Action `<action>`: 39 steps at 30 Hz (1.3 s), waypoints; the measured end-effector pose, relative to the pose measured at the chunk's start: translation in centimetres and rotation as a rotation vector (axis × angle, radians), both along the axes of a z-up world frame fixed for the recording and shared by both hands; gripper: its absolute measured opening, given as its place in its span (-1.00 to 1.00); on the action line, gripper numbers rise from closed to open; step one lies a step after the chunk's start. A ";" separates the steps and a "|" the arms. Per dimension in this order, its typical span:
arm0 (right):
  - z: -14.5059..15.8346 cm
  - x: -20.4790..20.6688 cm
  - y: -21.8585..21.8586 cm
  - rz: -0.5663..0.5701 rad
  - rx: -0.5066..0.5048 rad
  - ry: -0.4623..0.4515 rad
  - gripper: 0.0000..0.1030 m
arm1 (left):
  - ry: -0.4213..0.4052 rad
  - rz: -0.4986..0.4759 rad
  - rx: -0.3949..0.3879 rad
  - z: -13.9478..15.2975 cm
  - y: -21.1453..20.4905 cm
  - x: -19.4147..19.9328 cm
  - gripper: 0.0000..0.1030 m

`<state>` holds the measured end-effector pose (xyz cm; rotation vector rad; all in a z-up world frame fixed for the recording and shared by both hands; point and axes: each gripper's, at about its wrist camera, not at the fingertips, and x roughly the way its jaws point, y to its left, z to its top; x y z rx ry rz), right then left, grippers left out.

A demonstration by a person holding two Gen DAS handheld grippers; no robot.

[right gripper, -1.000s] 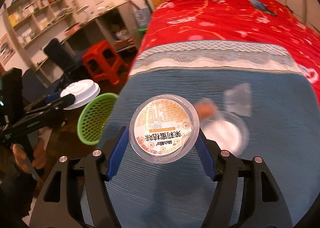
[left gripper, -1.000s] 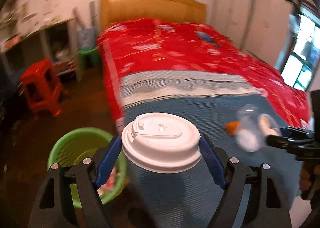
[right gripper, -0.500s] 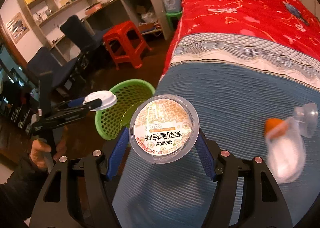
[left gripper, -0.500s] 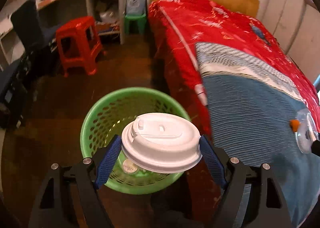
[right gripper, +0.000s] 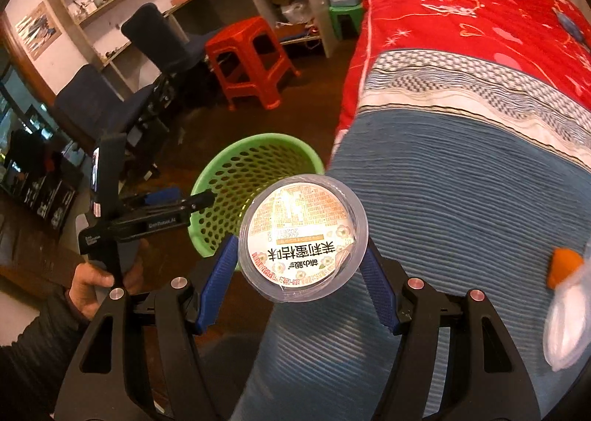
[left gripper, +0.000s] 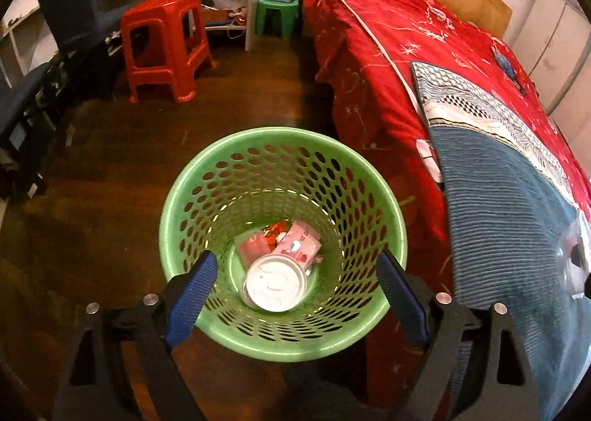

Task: Collect trash
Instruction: 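Carry both cups to the green wastebasket and open both tools to drop them, then move both tools back over the remaining trash on the bed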

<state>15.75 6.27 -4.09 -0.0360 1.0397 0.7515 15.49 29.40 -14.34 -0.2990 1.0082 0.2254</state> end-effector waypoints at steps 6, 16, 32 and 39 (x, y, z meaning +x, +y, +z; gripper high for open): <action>-0.8 0.7 3.6 0.046 -0.009 0.007 0.28 | -0.024 0.033 0.006 0.9 1.2 -1.9 0.64; -3.0 1.8 9.7 0.102 -0.025 0.046 0.29 | -0.082 0.095 -0.005 2.7 3.2 -4.9 0.65; -0.5 0.5 6.3 0.060 0.016 0.000 0.51 | -0.110 0.076 -0.022 4.2 1.3 -5.4 0.65; 1.3 -0.1 -2.4 -0.059 -0.012 -0.066 0.51 | -0.125 0.007 -0.020 5.5 -2.5 -4.3 0.66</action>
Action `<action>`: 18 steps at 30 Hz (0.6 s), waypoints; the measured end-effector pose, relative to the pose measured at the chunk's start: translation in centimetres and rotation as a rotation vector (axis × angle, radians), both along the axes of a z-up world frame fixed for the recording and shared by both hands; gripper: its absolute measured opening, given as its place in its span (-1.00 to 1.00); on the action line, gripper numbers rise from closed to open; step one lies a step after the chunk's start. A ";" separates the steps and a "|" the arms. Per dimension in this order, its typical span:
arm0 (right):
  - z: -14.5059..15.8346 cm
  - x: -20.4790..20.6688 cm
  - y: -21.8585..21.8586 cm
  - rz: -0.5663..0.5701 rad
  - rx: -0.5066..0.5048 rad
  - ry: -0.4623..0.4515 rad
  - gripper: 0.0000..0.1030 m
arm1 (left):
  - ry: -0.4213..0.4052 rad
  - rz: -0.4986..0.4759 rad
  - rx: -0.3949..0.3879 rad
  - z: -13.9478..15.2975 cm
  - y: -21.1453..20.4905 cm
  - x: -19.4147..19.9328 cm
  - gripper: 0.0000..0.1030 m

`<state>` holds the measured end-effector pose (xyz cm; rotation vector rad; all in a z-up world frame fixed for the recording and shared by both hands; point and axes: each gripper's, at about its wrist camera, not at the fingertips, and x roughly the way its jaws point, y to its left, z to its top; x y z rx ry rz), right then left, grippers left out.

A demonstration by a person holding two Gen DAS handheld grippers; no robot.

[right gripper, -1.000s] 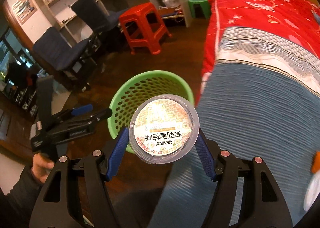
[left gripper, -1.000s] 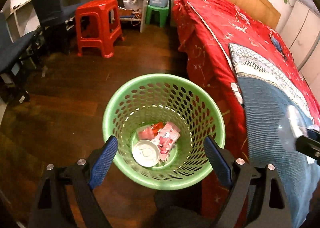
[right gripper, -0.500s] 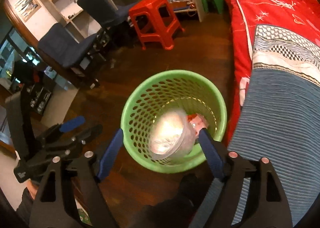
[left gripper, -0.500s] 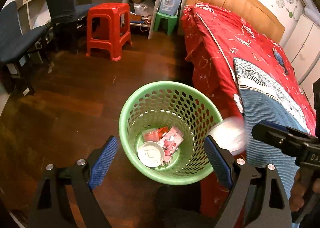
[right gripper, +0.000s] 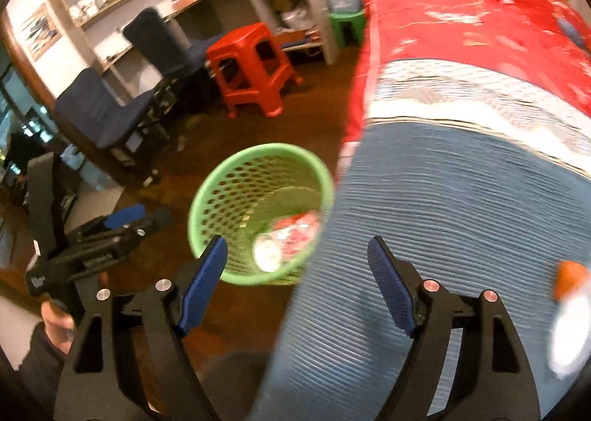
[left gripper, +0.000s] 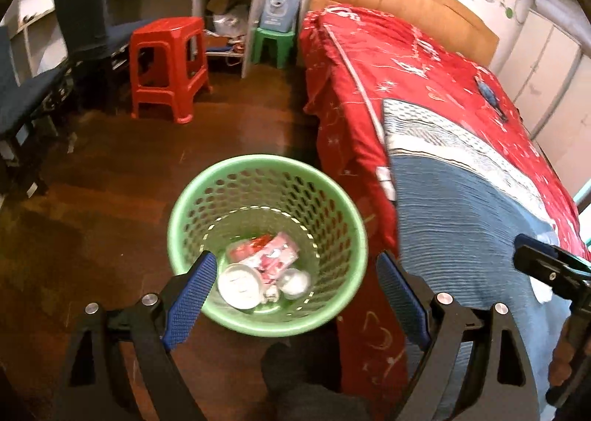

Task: Collect trash
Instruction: 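Move both tools back over the remaining trash on the bed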

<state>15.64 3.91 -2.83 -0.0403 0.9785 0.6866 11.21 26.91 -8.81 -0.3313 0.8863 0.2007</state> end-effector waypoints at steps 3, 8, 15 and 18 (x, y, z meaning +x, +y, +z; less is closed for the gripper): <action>0.7 -0.1 -3.7 -0.053 -0.017 -0.031 0.51 | -0.004 -0.036 0.004 0.5 -1.9 0.6 0.66; 1.9 0.3 -10.6 -0.172 -0.024 -0.065 0.51 | -0.013 -0.098 -0.004 1.4 -5.0 1.6 0.66; 2.4 2.4 -18.8 -0.340 -0.047 -0.079 0.51 | -0.018 -0.188 0.016 2.4 -9.7 3.0 0.66; 1.8 3.7 -21.5 -0.395 -0.060 -0.059 0.51 | -0.020 -0.225 0.015 2.7 -11.3 3.4 0.66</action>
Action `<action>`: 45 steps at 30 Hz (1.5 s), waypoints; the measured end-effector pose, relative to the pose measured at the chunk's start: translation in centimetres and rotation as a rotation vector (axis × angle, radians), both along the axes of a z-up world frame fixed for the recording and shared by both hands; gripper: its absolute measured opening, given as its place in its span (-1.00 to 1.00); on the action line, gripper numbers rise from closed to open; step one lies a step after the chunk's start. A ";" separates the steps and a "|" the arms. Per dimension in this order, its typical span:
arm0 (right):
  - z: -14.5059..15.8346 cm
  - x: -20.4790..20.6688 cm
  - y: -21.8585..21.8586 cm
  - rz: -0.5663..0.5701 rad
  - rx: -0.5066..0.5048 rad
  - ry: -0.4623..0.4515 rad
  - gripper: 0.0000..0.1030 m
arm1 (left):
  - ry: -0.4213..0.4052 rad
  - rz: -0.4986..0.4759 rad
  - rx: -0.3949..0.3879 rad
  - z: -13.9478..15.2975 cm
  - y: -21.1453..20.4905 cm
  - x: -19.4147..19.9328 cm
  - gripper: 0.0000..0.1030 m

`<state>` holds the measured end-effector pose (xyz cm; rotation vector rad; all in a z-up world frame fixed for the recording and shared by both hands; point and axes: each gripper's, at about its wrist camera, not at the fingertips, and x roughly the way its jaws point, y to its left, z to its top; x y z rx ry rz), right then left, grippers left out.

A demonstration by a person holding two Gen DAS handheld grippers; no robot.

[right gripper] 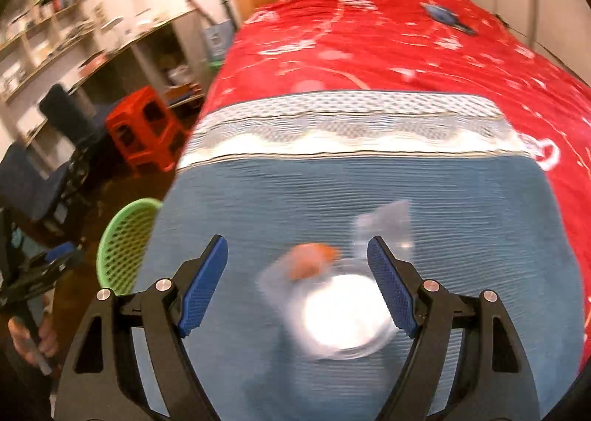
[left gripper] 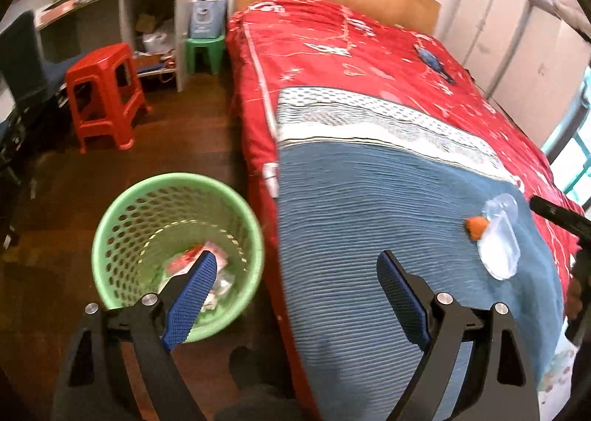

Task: Collect trash
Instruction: 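Move both tools back over the remaining trash on the bed, then grasp the clear plastic cup with the right tool while the left tool grasps the clear plastic box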

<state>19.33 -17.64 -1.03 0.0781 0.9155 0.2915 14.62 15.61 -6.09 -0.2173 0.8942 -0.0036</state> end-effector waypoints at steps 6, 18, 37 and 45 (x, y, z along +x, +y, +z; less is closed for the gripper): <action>-2.8 2.5 -2.7 -0.048 0.002 0.077 0.45 | 0.001 -0.070 0.003 0.4 -3.5 1.5 0.66; -6.7 5.3 -3.0 -0.050 -0.025 0.144 0.34 | 0.012 -0.185 -0.011 0.8 -9.5 3.7 0.66; -6.8 4.9 -3.7 -0.012 0.020 0.133 -0.16 | 0.026 -0.413 -0.058 -0.3 -19.5 7.5 0.38; -6.3 4.0 -5.6 0.002 0.058 0.107 0.14 | 0.056 -0.446 -0.073 -1.6 -21.5 8.9 0.37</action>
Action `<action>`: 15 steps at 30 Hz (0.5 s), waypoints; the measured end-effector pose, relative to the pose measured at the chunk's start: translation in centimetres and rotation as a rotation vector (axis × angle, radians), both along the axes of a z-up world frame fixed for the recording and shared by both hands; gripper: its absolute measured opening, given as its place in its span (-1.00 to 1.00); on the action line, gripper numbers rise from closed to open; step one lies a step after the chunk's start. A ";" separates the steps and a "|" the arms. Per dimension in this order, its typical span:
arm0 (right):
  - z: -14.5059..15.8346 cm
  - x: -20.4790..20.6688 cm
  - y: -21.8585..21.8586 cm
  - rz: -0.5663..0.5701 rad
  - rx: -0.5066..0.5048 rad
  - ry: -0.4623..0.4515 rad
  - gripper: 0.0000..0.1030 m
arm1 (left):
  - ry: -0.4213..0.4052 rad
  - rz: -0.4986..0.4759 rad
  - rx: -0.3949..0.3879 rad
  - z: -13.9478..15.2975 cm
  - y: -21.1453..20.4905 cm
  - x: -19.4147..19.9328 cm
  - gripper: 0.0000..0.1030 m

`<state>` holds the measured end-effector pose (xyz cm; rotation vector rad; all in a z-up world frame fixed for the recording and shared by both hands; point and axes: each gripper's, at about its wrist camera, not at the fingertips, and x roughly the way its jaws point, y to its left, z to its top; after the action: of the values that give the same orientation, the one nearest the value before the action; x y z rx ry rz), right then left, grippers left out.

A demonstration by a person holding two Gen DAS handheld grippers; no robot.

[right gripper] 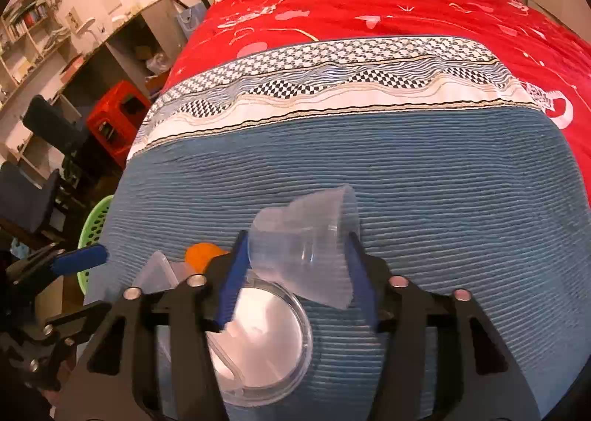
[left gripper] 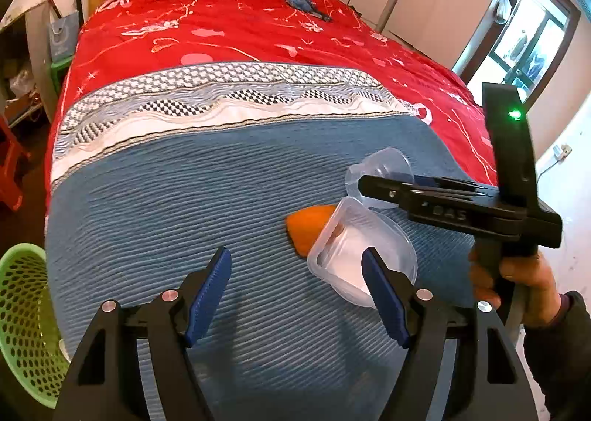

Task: Collect trash
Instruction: 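Grasp the clear plastic cup with the right tool while the left tool grasps the clear plastic box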

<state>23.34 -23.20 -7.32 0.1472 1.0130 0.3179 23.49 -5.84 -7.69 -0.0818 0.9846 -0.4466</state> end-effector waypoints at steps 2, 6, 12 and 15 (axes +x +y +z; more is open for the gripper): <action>0.0 -0.1 -0.4 0.004 0.007 -0.003 0.18 | 0.008 -0.002 -0.006 -0.3 -0.2 0.3 0.37; -0.2 0.0 -0.8 0.002 0.015 -0.012 0.36 | 0.025 -0.007 -0.020 -0.9 -0.5 1.0 0.37; -0.7 0.8 -1.1 0.011 0.058 -0.002 0.42 | 0.040 -0.020 -0.032 -1.7 -1.1 1.4 0.17; -0.8 1.1 -0.8 0.021 0.060 0.000 0.42 | 0.044 -0.030 -0.037 -1.9 -1.3 1.4 0.06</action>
<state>24.44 -24.04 -8.17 0.1905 1.0057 0.3677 24.92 -7.15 -9.61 -0.1109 1.0221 -0.4921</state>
